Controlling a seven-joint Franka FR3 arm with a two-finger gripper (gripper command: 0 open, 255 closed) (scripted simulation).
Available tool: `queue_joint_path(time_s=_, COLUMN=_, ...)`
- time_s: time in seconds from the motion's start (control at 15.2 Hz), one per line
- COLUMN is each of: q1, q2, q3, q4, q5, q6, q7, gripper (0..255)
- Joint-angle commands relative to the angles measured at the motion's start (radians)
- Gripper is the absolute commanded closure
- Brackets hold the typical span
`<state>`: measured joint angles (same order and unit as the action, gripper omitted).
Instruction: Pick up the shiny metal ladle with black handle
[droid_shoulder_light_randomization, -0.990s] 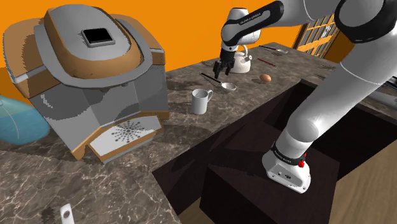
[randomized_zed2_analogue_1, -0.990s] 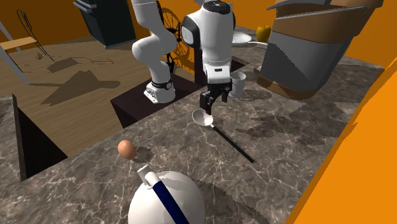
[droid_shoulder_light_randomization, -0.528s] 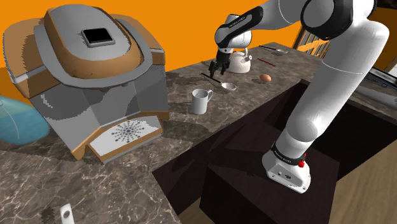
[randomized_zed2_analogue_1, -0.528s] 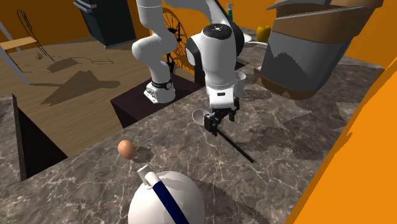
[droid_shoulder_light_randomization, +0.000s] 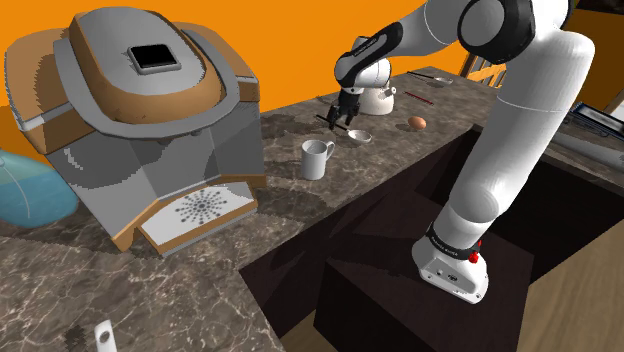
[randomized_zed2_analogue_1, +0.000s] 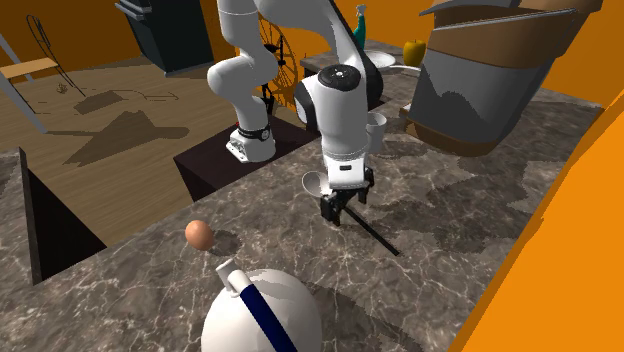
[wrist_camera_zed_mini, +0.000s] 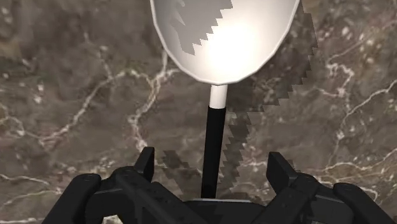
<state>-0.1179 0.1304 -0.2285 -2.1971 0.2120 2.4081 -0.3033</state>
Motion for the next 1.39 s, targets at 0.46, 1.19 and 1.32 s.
queue_joint_path(time_s=0.46, q1=-0.001, q2=0.003, q3=0.0, q4=-0.004, q5=0.003, q6=0.007, q7=-0.005, gripper=255)
queue_joint_path(time_s=1.19, q1=0.003, q2=-0.072, q3=-0.007, q4=0.039, q5=-0.042, q6=-0.105, q7=0.038, gripper=255)
queue_joint_path(time_s=1.32, q1=0.003, q2=-0.085, q3=-0.008, q4=0.051, q5=-0.05, q6=-0.13, q7=0.045, gripper=255)
